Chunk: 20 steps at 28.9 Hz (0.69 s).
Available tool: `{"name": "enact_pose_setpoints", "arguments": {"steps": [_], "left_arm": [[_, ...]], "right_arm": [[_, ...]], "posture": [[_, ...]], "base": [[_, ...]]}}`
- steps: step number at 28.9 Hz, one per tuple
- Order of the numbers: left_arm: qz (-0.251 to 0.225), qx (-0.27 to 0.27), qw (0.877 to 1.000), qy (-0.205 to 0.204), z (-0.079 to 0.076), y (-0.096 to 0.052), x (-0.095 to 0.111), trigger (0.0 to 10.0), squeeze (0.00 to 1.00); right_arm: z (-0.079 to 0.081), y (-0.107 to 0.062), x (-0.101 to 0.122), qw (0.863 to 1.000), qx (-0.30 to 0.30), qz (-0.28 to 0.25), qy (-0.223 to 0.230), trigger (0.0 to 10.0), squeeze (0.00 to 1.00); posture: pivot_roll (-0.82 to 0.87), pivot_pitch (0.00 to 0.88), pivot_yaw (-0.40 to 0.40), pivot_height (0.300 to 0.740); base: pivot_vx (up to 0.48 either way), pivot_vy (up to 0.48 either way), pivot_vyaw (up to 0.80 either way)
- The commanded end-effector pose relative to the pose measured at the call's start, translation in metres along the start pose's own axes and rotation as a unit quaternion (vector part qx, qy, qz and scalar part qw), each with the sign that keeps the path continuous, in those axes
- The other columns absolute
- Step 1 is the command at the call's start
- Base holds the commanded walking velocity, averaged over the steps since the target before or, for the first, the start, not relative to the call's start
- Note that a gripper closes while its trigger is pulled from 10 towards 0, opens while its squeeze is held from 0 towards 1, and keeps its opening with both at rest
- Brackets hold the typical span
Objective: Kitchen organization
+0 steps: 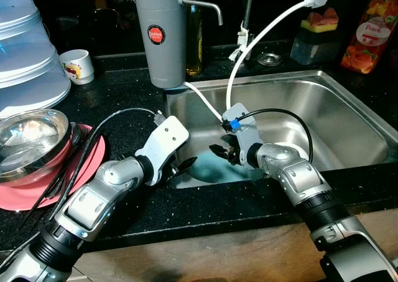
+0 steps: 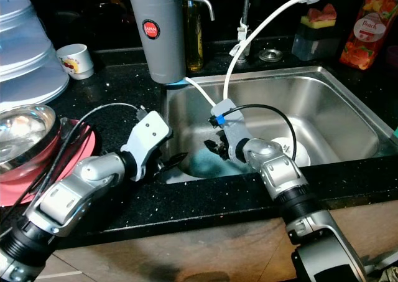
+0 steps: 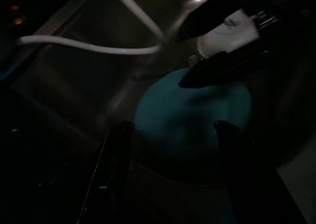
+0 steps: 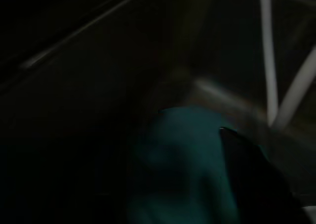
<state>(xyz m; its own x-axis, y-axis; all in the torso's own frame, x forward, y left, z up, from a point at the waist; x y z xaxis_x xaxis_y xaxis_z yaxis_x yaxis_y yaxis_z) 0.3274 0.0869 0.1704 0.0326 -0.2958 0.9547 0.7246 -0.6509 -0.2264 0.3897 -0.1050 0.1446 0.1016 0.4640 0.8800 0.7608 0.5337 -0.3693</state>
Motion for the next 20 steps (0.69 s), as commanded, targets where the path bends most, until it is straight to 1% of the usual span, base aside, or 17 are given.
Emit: {"name": "enact_pose_setpoints", "arguments": {"steps": [1,2,3,4,5,6,7,9,11,12,14,15,16,18,19,20], "left_arm": [[-0.006,0.022,1.0,-0.012,0.01,-0.003,0.004,10.0,0.0],[-0.013,0.029,0.999,-0.016,0.013,-0.004,0.008,10.0,0.0],[-0.036,0.044,0.998,-0.033,0.024,-0.008,0.021,10.0,0.0],[-0.045,0.047,0.997,-0.037,0.028,-0.011,0.027,10.0,0.0],[-0.053,0.046,0.997,-0.037,0.034,-0.018,0.034,10.0,0.0],[-0.053,0.046,0.997,-0.037,0.034,-0.018,0.034,10.0,0.0],[-0.062,0.043,0.997,-0.034,0.043,-0.03,0.044,10.0,0.0],[-0.067,0.041,0.996,-0.035,0.049,-0.04,0.05,10.0,0.0],[-0.073,0.015,0.997,-0.031,0.05,-0.054,0.058,10.0,0.0],[-0.073,0.015,0.997,-0.031,0.05,-0.054,0.058,10.0,0.0],[-0.058,-0.008,0.998,-0.026,0.053,-0.072,0.06,10.0,0.0],[-0.038,-0.018,0.999,-0.018,0.056,-0.083,0.057,10.0,0.0],[-0.038,-0.018,0.999,-0.018,0.056,-0.083,0.057,10.0,0.0],[0.008,-0.028,1.0,0.001,0.061,-0.104,0.05,10.0,0.0],[0.038,-0.027,0.999,0.013,0.064,-0.116,0.045,10.0,0.0],[0.057,-0.024,0.998,0.018,0.067,-0.126,0.043,10.0,0.0]], "right_arm": [[-0.006,0.0,0.006,1.0,-0.016,-0.015,-0.002,10.0,0.0],[-0.008,0.0,0.008,1.0,-0.02,-0.02,-0.002,10.0,0.0],[-0.011,-0.001,0.018,0.998,-0.031,-0.046,0.001,10.0,0.0],[-0.013,-0.002,0.024,0.998,-0.036,-0.06,0.005,10.0,0.0],[-0.015,-0.003,0.032,0.996,-0.04,-0.081,0.014,10.0,0.0],[-0.015,-0.003,0.032,0.996,-0.04,-0.081,0.014,10.0,0.0],[-0.017,-0.005,0.042,0.993,-0.044,-0.108,0.028,10.0,0.0],[-0.018,-0.007,0.047,0.991,-0.045,-0.122,0.035,10.0,0.0],[-0.017,-0.009,0.051,0.989,-0.039,-0.134,0.043,10.0,0.0],[-0.017,-0.009,0.051,0.989,-0.039,-0.134,0.043,10.0,0.0],[-0.015,-0.01,0.055,0.988,-0.031,-0.146,0.047,10.0,0.0],[-0.013,-0.011,0.056,0.987,-0.026,-0.15,0.046,10.0,0.0],[-0.013,-0.011,0.056,0.987,-0.026,-0.15,0.046,10.0,0.0],[-0.009,-0.012,0.058,0.987,-0.016,-0.156,0.045,10.0,0.0],[-0.008,-0.013,0.059,0.986,-0.013,-0.16,0.045,10.0,0.0],[-0.007,-0.013,0.059,0.985,-0.011,-0.163,0.047,10.0,0.0]], "posture": [[0.03,0.0,0.027,0.74],[0.03,0.0,0.027,0.74],[0.04,0.0,0.024,0.74],[0.04,0.0,0.024,0.74],[0.04,0.0,0.024,0.74],[0.04,0.0,0.024,0.74],[0.04,0.0,0.023,0.74],[0.04,0.0,0.023,0.74],[0.04,0.0,0.019,0.74],[0.04,0.0,0.019,0.74],[0.04,0.0,0.019,0.74],[0.04,0.0,0.017,0.74],[0.04,0.0,0.017,0.74],[0.05,0.0,0.016,0.74],[0.05,0.0,0.013,0.74],[0.05,0.0,0.012,0.74]], "base": [[0.0,0.0,0.0],[0.0,0.0,0.0],[0.0,0.0,0.0],[0.0,0.0,0.0],[0.0,0.0,0.0],[0.0,0.0,0.0],[0.0,0.0,0.0],[0.0,0.0,0.0],[0.0,0.0,0.0],[0.0,0.0,0.0],[0.0,0.0,0.0],[0.0,0.0,0.0],[0.0,0.0,0.0],[0.0,0.0,0.0],[0.0,0.0,0.0],[0.0,0.0,0.0]]}}
Point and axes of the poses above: a point about 5 cm out from each wrist's last joint towards the gripper, its own y axis pointing out of the wrist towards the gripper, its own x axis along the axis of the wrist's last joint, z = x × y, the point moved 4 cm from there along y, pointing out of the wrist towards the gripper, and after that the axes turned 8 degrees about -y, right-handed, at the moved point
